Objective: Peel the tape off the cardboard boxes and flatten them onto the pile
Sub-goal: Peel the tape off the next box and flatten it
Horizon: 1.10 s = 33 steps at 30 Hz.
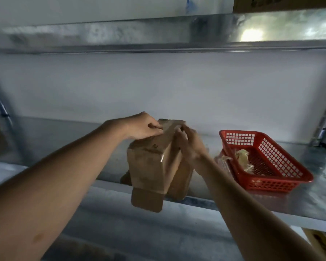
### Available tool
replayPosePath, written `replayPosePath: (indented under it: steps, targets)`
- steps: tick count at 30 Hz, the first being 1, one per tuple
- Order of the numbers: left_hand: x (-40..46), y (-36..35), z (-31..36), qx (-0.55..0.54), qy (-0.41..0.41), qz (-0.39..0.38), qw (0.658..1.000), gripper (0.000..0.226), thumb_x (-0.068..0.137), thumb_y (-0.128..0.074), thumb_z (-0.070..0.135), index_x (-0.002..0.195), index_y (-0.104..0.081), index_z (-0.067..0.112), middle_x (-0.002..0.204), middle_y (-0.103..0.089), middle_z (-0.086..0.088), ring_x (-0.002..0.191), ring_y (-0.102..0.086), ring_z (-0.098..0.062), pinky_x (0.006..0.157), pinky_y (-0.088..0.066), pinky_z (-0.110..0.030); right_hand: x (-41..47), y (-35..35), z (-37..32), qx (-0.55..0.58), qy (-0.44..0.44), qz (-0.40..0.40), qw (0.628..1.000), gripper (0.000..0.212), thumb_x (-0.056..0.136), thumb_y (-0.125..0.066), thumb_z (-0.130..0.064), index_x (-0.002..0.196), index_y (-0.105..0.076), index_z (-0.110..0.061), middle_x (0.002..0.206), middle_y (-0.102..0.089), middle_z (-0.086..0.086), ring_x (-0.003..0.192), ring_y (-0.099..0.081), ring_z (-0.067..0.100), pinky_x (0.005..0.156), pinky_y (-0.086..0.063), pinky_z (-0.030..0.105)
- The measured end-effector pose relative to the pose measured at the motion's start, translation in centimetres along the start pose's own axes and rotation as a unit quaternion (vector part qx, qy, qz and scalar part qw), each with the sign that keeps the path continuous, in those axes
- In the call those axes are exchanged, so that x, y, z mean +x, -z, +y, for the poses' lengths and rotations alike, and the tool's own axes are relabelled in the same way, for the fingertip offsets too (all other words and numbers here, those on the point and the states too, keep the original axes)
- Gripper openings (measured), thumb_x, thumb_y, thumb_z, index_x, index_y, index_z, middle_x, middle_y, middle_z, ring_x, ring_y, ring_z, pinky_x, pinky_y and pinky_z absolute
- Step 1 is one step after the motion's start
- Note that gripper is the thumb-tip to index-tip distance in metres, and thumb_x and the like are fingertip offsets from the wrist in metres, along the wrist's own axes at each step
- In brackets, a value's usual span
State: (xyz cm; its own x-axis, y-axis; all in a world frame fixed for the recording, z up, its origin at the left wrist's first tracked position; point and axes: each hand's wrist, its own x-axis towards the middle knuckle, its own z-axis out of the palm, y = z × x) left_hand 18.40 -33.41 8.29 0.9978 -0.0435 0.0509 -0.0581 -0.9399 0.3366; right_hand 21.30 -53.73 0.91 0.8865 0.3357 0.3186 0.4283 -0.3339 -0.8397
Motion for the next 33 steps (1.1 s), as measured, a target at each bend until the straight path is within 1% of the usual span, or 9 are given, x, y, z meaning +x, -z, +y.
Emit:
replayPosePath:
  steps: [4,6,10,13,16,19,23,28,33]
  targets:
    - [-0.4,-0.2,-2.1,0.008,-0.007,0.048,0.999,0.048,0.096,-0.062,0.06,0.128,-0.073,0.027,0.131,-0.055,0.002,0.113,-0.055,-0.016,0.091,-0.041,-0.028,0.4,-2.6,-1.0,0.239,-0.027,-0.042,0.97,0.036,0.111,-0.047,-0.028,0.132,-0.057,-0.001,0.125,-0.064,0.027,0.113,-0.063,0.032,0.109,-0.047,0.053]
    - [-0.4,-0.4,-3.1,0.013,-0.03,0.077,0.997,0.047,0.097,-0.062,0.058,0.131,-0.071,0.027,0.136,-0.048,0.002,0.124,-0.05,-0.019,0.1,-0.039,-0.031,0.9,-3.2,-1.4,0.281,-0.041,-0.015,0.959,0.032,0.108,-0.054,-0.023,0.129,-0.063,-0.001,0.123,-0.068,0.024,0.111,-0.065,0.034,0.108,-0.05,0.053]
    - [0.2,-1.0,-4.6,-0.08,-0.115,0.005,0.99,0.037,0.107,-0.054,0.035,0.143,-0.06,0.04,0.157,-0.046,0.015,0.148,-0.036,-0.012,0.124,-0.024,-0.037,1.6,-3.7,-2.2,0.126,-0.003,0.073,0.989,0.021,0.099,-0.07,-0.029,0.111,-0.078,-0.015,0.107,-0.078,0.003,0.104,-0.073,0.024,0.095,-0.058,0.052]
    - [0.9,-1.1,-5.4,-0.105,-0.127,-0.013,0.986,0.033,0.109,-0.05,0.038,0.139,-0.062,0.044,0.151,-0.054,0.015,0.141,-0.046,-0.013,0.121,-0.034,-0.04,0.8,-4.0,-2.2,0.138,0.013,0.107,0.985,0.023,0.1,-0.067,-0.038,0.097,-0.082,-0.021,0.095,-0.08,-0.001,0.092,-0.077,0.018,0.082,-0.064,0.045]
    - [1.5,-1.0,-5.8,-0.103,-0.145,-0.009,0.984,0.031,0.107,-0.052,0.042,0.134,-0.064,0.048,0.144,-0.058,0.011,0.13,-0.052,-0.016,0.108,-0.042,-0.037,-2.1,-3.7,-1.4,0.175,0.068,0.079,0.979,0.03,0.097,-0.068,-0.05,0.104,-0.081,-0.024,0.107,-0.079,0.002,0.104,-0.075,0.02,0.082,-0.064,0.035]
    - [1.9,-1.2,-5.8,-0.094,-0.168,-0.001,0.981,0.035,0.101,-0.059,0.053,0.135,-0.064,0.048,0.147,-0.057,0.011,0.126,-0.052,-0.013,0.097,-0.039,-0.029,-5.6,-4.6,0.2,0.112,0.15,0.091,0.978,0.04,0.083,-0.086,-0.034,0.121,-0.075,-0.029,0.125,-0.073,-0.001,0.118,-0.069,0.021,0.092,-0.061,0.039]
    - [2.2,-0.5,-4.9,-0.05,-0.167,-0.015,0.985,0.063,0.079,-0.065,0.082,0.133,-0.064,0.049,0.146,-0.057,0.014,0.125,-0.053,-0.013,0.093,-0.039,-0.03,-7.5,-5.8,0.9,0.129,0.12,0.159,0.971,0.053,0.081,-0.085,-0.002,0.13,-0.071,-0.015,0.12,-0.076,0.003,0.115,-0.072,0.023,0.094,-0.06,0.047]
    - [1.8,-0.8,-5.6,-0.072,-0.177,-0.027,0.981,0.077,0.07,-0.063,0.089,0.136,-0.062,0.049,0.148,-0.055,0.011,0.134,-0.051,-0.017,0.097,-0.038,-0.031,-8.5,-5.3,-0.7,0.117,0.115,0.189,0.968,0.036,0.085,-0.079,-0.006,0.105,-0.081,-0.036,0.104,-0.08,0.001,0.097,-0.078,0.026,0.083,-0.063,0.047]
    - [1.7,-1.1,-5.7,-0.087,-0.188,-0.025,0.978,0.081,0.068,-0.062,0.089,0.138,-0.062,0.046,0.15,-0.055,0.007,0.135,-0.051,-0.018,0.097,-0.038,-0.03,-9.0,-5.7,-1.2,0.057,0.093,0.245,0.963,0.034,0.087,-0.081,-0.005,0.089,-0.082,-0.039,0.089,-0.08,-0.005,0.079,-0.079,0.021,0.066,-0.066,0.046]
